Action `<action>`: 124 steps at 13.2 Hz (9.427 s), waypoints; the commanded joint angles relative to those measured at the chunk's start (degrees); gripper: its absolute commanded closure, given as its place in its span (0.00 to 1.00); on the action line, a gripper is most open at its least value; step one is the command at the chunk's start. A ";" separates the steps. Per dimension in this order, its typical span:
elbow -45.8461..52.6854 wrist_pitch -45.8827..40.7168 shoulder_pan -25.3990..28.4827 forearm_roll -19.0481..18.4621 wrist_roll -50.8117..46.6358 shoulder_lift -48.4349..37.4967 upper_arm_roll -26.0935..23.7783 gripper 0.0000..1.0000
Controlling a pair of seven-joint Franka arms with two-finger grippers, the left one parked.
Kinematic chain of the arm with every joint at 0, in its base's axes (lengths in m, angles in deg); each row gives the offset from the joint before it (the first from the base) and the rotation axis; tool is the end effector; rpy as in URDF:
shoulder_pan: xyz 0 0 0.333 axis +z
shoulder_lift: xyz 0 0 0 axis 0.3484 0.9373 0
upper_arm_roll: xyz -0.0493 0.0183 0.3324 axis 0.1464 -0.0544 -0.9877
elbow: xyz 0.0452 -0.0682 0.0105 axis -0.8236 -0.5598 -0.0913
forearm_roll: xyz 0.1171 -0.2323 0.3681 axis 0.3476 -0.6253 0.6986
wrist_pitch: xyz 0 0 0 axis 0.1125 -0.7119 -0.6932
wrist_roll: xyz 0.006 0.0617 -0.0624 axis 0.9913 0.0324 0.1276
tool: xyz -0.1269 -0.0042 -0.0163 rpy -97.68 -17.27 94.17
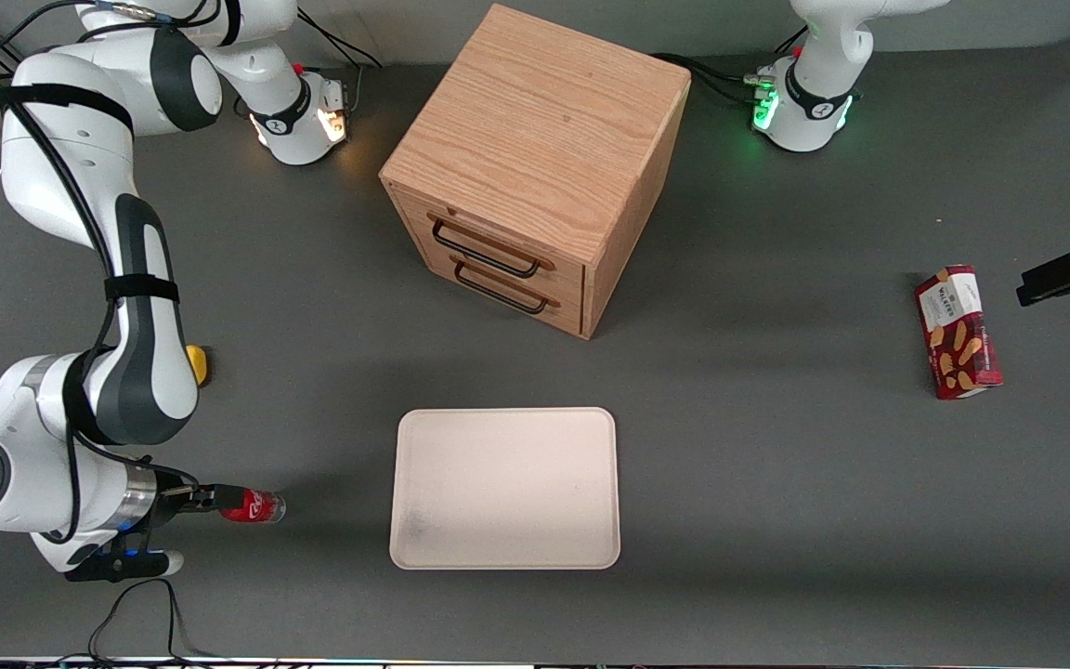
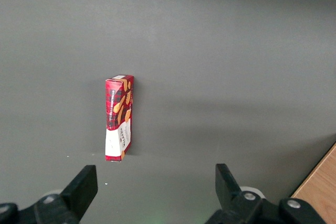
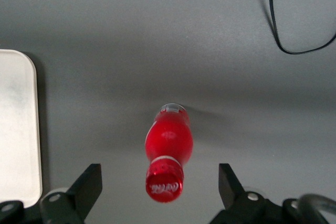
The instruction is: Place coke bottle on tray
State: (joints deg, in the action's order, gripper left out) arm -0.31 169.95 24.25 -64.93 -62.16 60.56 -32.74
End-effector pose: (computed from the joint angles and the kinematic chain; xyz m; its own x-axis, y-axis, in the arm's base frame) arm 0.8512 0.0351 0.3174 0.9994 0.0358 -0.0037 0.0358 -0.9992 -0.0166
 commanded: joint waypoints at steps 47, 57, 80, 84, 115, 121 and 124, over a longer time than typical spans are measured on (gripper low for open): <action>-8.74 -29.51 12.21 -3.15 -20.67 -27.61 -0.27 1.00; 5.51 -8.42 13.37 -3.15 -37.21 -4.93 -6.69 1.00; 5.53 11.56 13.89 -4.46 -41.26 4.94 -6.08 0.69; 5.35 11.47 13.89 -4.73 -41.35 4.94 -6.08 0.02; -50.34 -12.16 6.86 -1.57 -0.85 -53.56 2.70 0.00; -48.36 -15.77 4.06 -2.18 0.05 -57.03 2.81 0.00; -47.21 -15.77 2.55 -2.53 0.14 -56.68 0.43 0.00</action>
State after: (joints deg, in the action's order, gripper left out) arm -48.82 154.43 28.05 -67.50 -61.85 3.57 -30.46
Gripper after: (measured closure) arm 0.000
